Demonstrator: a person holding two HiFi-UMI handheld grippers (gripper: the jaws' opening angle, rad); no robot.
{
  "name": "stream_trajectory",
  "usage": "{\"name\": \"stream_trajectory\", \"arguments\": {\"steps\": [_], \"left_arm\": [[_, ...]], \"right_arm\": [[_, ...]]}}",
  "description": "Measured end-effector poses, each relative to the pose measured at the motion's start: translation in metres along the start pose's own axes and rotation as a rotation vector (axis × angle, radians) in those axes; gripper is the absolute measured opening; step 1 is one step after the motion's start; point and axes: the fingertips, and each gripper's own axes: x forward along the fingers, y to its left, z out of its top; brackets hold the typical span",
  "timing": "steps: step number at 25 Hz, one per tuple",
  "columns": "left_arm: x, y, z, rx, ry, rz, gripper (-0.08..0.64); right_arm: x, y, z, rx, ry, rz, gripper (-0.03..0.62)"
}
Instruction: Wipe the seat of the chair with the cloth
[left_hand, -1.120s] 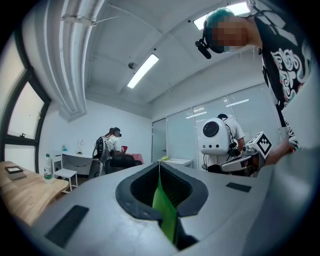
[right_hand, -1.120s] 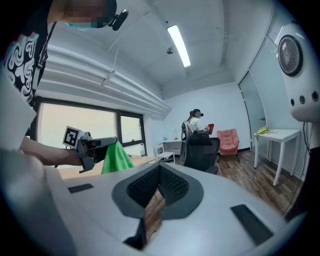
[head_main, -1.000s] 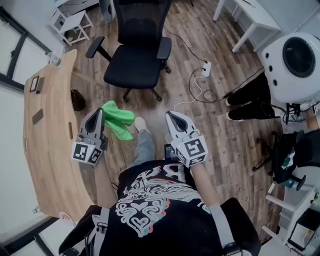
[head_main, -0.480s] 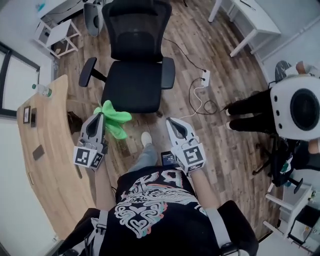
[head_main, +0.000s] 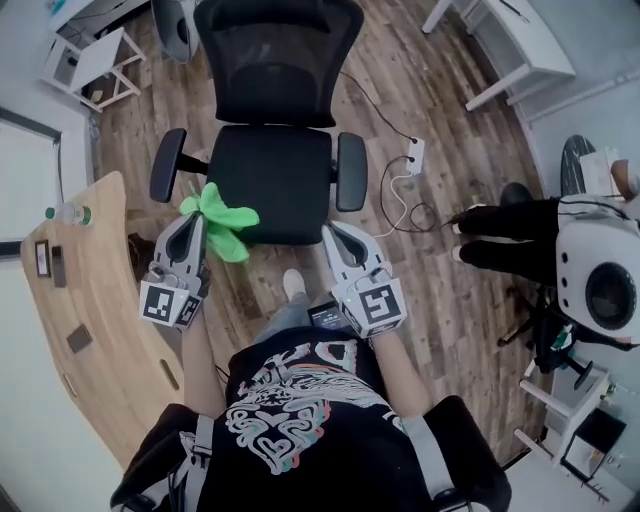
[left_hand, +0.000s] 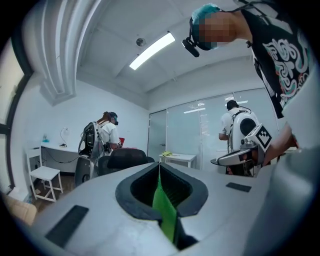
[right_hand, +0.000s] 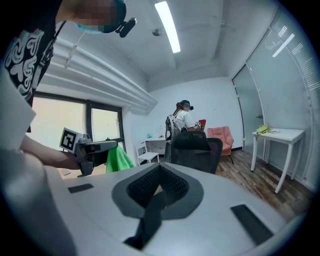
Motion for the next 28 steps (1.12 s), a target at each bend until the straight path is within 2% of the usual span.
{"name": "stream_trajectory", "arguments": {"steps": [3, 7, 14, 18, 21, 28], "left_arm": [[0.022, 0.022, -0.005, -0.006, 0.007, 0.005, 0.008], [0.049, 0.045, -0.009, -0.009, 0.019, 0.023, 0.008], [0.089, 0.071, -0.037, -0.028, 0.068, 0.048, 0.008], [0.104, 0.073, -0.075, -0.057, 0.112, 0.043, 0.008], [0.109, 0.083, -0.114, -0.102, 0.16, 0.055, 0.008], [0.124, 0.09, -0.18, -0.171, 0.228, -0.006, 0.008]], "right_arm": [[0.025, -0.011, 0.002, 0.001, 0.003, -0.007, 0.0], [0.059, -0.025, 0.012, -0.001, 0.012, 0.026, 0.0], [0.117, -0.038, -0.013, -0.059, 0.085, 0.097, 0.0], [0.14, -0.04, -0.039, -0.03, 0.128, 0.151, 0.0], [0.152, -0.04, -0.06, -0.007, 0.158, 0.154, 0.0], [0.173, -0.041, -0.088, 0.039, 0.213, 0.151, 0.0]]}}
